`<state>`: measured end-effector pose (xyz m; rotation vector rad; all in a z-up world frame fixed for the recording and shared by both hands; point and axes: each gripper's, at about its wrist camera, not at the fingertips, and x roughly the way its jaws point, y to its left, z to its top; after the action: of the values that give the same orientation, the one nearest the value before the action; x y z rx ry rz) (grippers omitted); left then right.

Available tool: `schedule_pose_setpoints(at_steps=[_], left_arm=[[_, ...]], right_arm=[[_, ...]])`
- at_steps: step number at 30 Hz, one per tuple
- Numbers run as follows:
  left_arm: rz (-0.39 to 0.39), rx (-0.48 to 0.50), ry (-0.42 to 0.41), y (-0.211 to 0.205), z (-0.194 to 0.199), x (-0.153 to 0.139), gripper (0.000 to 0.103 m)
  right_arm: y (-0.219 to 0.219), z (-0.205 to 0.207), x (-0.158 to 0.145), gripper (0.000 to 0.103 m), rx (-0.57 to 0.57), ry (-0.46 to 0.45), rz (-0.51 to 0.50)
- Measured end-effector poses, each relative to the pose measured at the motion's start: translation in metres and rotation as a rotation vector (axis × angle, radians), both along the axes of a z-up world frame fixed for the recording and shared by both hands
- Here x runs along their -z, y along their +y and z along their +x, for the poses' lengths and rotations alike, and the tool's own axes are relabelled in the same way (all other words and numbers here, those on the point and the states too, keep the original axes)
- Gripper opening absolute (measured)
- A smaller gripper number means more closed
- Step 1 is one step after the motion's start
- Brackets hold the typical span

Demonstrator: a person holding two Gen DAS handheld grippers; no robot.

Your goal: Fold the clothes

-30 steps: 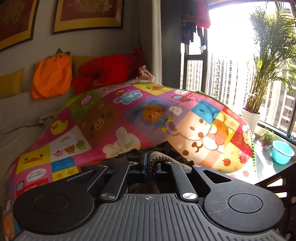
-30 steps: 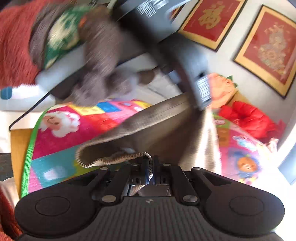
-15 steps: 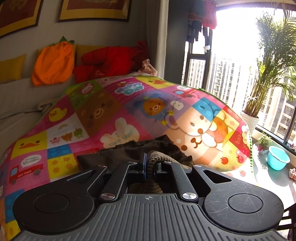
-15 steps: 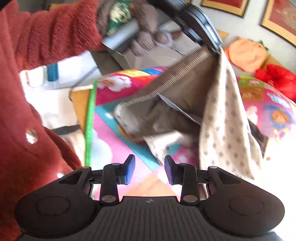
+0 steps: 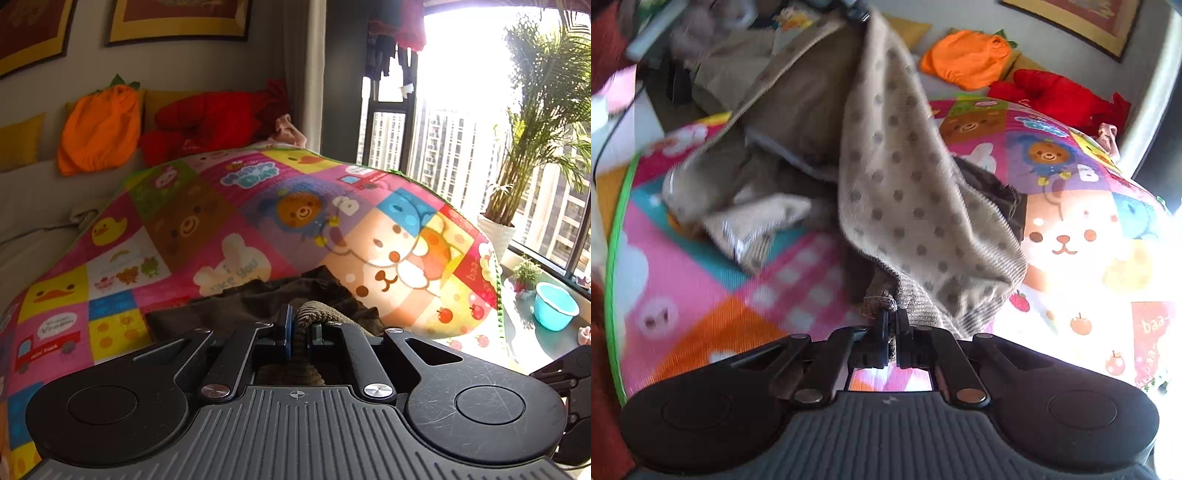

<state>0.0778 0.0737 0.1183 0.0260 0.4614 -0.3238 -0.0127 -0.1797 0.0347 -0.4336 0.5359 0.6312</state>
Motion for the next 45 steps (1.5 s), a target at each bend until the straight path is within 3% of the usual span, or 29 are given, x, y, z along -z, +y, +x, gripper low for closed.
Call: schedule_pose_setpoints(at_steps=[3, 5, 6, 10, 13, 14, 15, 17, 23, 25, 26, 31, 33, 35, 37, 38, 39, 40, 42, 45], left_arm=[[-0.013, -0.01, 0.005, 0.001, 0.004, 0.0, 0.007], [-0.02, -0.007, 0.009, 0.002, 0.004, 0.002, 0.007], [-0.022, -0.002, 0.011, 0.001, 0.003, 0.003, 0.008], [-0.025, 0.016, 0.018, 0.0, 0.001, 0.007, 0.009], [-0.018, 0.027, 0.02, -0.003, 0.001, 0.009, 0.01], [-0.02, 0.027, 0.021, -0.003, 0.001, 0.009, 0.01], [-0.022, 0.026, 0.023, -0.004, 0.002, 0.009, 0.01], [-0.021, 0.024, 0.023, -0.004, 0.001, 0.009, 0.01], [-0.027, 0.012, 0.027, 0.001, -0.002, 0.008, 0.011], [-0.024, 0.011, 0.026, 0.002, -0.003, 0.007, 0.011], [-0.024, 0.012, 0.023, 0.003, -0.004, 0.007, 0.011], [-0.041, 0.018, 0.017, 0.006, -0.011, 0.007, 0.011], [-0.055, 0.031, 0.024, 0.007, -0.018, 0.01, 0.012], [-0.066, 0.051, 0.031, 0.007, -0.028, 0.015, 0.013], [-0.059, 0.077, 0.035, 0.006, -0.044, 0.022, 0.019], [-0.049, 0.089, 0.033, 0.007, -0.053, 0.025, 0.021], [-0.036, 0.092, 0.03, 0.007, -0.063, 0.03, 0.03], [-0.023, 0.093, 0.026, 0.007, -0.073, 0.035, 0.044], [0.006, 0.088, 0.028, 0.007, -0.093, 0.046, 0.057], [0.062, 0.061, 0.059, 0.004, -0.112, 0.07, 0.066]], right_arm=[[-0.033, 0.008, -0.066, 0.002, 0.037, 0.024, 0.327], [-0.05, 0.008, -0.089, 0.002, 0.041, 0.039, 0.421], [-0.053, 0.006, -0.088, 0.002, 0.042, 0.047, 0.397], [-0.048, -0.02, -0.039, 0.004, 0.004, 0.119, 0.148], [-0.032, -0.045, -0.008, 0.006, -0.063, 0.153, 0.054], [-0.023, -0.051, -0.006, 0.014, -0.095, 0.132, 0.036], [-0.014, -0.057, -0.004, 0.03, -0.128, 0.108, 0.019], [0.012, -0.064, 0.0, 0.044, -0.207, 0.07, -0.017], [0.087, -0.056, 0.032, 0.043, -0.34, 0.011, -0.153], [0.102, -0.05, 0.039, 0.007, -0.344, -0.044, -0.194], [0.105, -0.048, 0.033, 0.003, -0.336, -0.091, -0.207], [0.092, -0.058, -0.036, 0.003, -0.333, -0.276, -0.17], [0.086, -0.071, -0.039, 0.003, -0.39, -0.24, -0.229], [0.077, -0.085, -0.028, 0.003, -0.468, -0.128, -0.255], [0.064, -0.097, -0.017, 0.005, -0.519, -0.035, -0.262], [0.058, -0.102, -0.013, 0.011, -0.533, 0.0, -0.262], [0.051, -0.102, -0.012, 0.021, -0.509, 0.003, -0.249], [0.044, -0.1, -0.013, 0.027, -0.467, -0.001, -0.223], [0.031, -0.088, -0.017, 0.037, -0.355, -0.018, -0.163], [0.02, -0.068, -0.011, 0.046, -0.189, -0.092, -0.138]])
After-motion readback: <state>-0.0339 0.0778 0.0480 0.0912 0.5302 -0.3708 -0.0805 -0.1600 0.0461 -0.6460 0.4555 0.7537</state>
